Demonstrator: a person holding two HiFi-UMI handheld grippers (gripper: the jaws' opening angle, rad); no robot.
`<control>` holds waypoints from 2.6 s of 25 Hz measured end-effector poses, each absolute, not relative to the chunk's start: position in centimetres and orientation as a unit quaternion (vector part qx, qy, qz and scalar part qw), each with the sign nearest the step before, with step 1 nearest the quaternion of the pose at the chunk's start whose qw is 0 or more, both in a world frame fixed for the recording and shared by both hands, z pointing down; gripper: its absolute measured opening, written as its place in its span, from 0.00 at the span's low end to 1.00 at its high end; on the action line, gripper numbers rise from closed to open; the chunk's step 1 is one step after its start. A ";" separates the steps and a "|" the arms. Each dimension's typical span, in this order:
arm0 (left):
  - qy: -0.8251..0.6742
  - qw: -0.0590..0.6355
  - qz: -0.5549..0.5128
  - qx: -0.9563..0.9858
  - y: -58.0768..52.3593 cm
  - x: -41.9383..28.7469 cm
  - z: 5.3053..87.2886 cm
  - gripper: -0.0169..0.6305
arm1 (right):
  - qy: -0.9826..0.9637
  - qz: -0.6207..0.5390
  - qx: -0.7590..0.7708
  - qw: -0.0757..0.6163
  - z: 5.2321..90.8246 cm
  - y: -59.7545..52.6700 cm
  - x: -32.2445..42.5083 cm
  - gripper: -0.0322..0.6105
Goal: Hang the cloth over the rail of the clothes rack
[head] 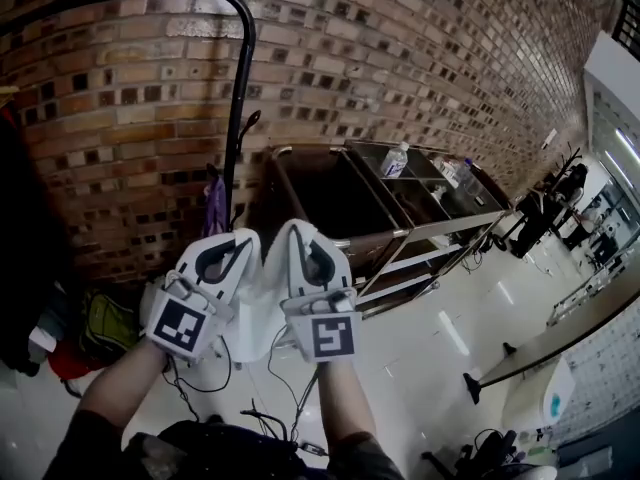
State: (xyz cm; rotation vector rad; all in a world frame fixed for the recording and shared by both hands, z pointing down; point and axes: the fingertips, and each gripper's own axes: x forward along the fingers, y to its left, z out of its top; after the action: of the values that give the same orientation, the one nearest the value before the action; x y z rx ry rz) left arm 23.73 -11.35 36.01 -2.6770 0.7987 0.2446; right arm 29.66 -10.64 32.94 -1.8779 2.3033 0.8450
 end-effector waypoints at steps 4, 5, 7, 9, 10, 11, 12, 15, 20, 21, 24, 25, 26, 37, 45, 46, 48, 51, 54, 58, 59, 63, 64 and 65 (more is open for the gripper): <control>0.255 0.169 0.087 -0.948 -14.3 25.0 35.4 0.10 | 0.739 0.278 -0.613 0.023 32.1 -13.5 30.3 0.11; 0.250 0.171 0.086 -0.949 -15.0 25.4 35.3 0.10 | 0.739 0.278 -0.613 0.024 31.8 -14.3 30.5 0.11; 0.242 0.177 0.084 -0.950 -16.4 26.4 35.2 0.10 | 0.742 0.275 -0.611 0.032 31.4 -15.9 31.0 0.11; 0.238 0.182 0.083 -0.951 -17.8 27.6 35.1 0.10 | 0.747 0.270 -0.606 0.039 31.1 -17.5 31.6 0.11; 0.238 0.182 0.083 -0.950 -18.5 28.2 35.1 0.10 | 0.750 0.269 -0.603 0.041 31.0 -18.4 31.9 0.11; 0.240 0.182 0.082 -0.950 -19.3 28.7 35.0 0.10 | 0.752 0.269 -0.600 0.044 30.9 -19.2 32.1 0.11; 0.244 0.183 0.080 -0.949 -20.2 29.2 34.8 0.10 | 0.754 0.270 -0.597 0.046 30.7 -20.1 32.3 0.11; 0.262 0.189 0.075 -0.943 -23.2 30.7 34.1 0.10 | 0.761 0.273 -0.586 0.053 30.2 -22.9 33.4 0.11; 0.280 0.190 0.079 -0.938 -27.0 33.1 33.3 0.10 | 0.772 0.270 -0.572 0.058 29.4 -26.7 35.9 0.11; 0.284 0.192 0.079 -0.936 -27.6 33.3 33.1 0.10 | 0.775 0.270 -0.568 0.062 29.3 -27.4 36.2 0.11; 0.295 0.195 0.078 -0.932 -29.6 34.1 32.4 0.10 | 0.784 0.266 -0.557 0.067 28.7 -29.6 36.9 0.11; 0.298 0.194 0.078 -0.931 -30.3 34.4 32.2 0.10 | 0.787 0.264 -0.554 0.067 28.5 -30.5 37.2 0.11; 0.300 0.192 0.077 -0.931 -31.2 34.8 31.9 0.10 | 0.788 0.264 -0.552 0.067 28.2 -31.3 37.5 0.11; 0.323 0.180 0.091 -0.925 -37.6 37.3 24.9 0.10 | 0.788 0.277 -0.542 0.088 21.5 -37.6 40.0 0.11; 0.331 0.205 0.117 -0.914 -40.1 39.2 20.2 0.10 | 0.778 0.293 -0.538 0.137 16.8 -40.0 42.0 0.11; 0.332 0.205 0.120 -0.913 -40.4 39.4 19.9 0.10 | 0.778 0.295 -0.538 0.138 16.4 -40.2 42.2 0.11; 0.335 0.213 0.128 -0.909 -41.0 39.8 18.9 0.10 | 0.777 0.298 -0.536 0.144 15.4 -40.6 42.6 0.11; 0.345 0.238 0.147 -0.896 -41.8 40.0 16.9 0.10 | 0.774 0.300 -0.535 0.157 13.5 -41.1 43.2 0.11; 0.356 0.223 0.162 -0.893 -43.0 40.2 15.0 0.10 | 0.769 0.308 -0.537 0.160 11.8 -41.6 43.3 0.11; 0.350 0.213 0.165 -0.897 -44.2 41.3 12.4 0.10 | 0.754 0.315 -0.550 0.172 9.6 -42.4 44.0 0.11; 0.347 0.216 0.164 -0.898 -44.3 41.5 11.7 0.10 | 0.750 0.316 -0.553 0.179 8.9 -42.5 44.2 0.11; 0.345 0.224 0.164 -0.897 -45.0 41.4 8.1 0.10 | 0.745 0.314 -0.550 0.211 6.1 -42.7 44.7 0.11; 0.347 0.230 0.162 -0.895 -45.2 41.4 7.3 0.10 | 0.746 0.315 -0.547 0.214 5.6 -42.7 44.5 0.11; 0.348 0.239 0.160 -0.892 -45.4 41.3 6.6 0.10 | 0.746 0.316 -0.545 0.216 5.1 -42.8 44.4 0.11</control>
State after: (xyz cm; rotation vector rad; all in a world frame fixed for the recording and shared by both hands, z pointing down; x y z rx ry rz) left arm 41.33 -45.37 6.64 -2.4429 0.9530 0.4388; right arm 44.36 -42.77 5.08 -1.5104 2.0684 0.8768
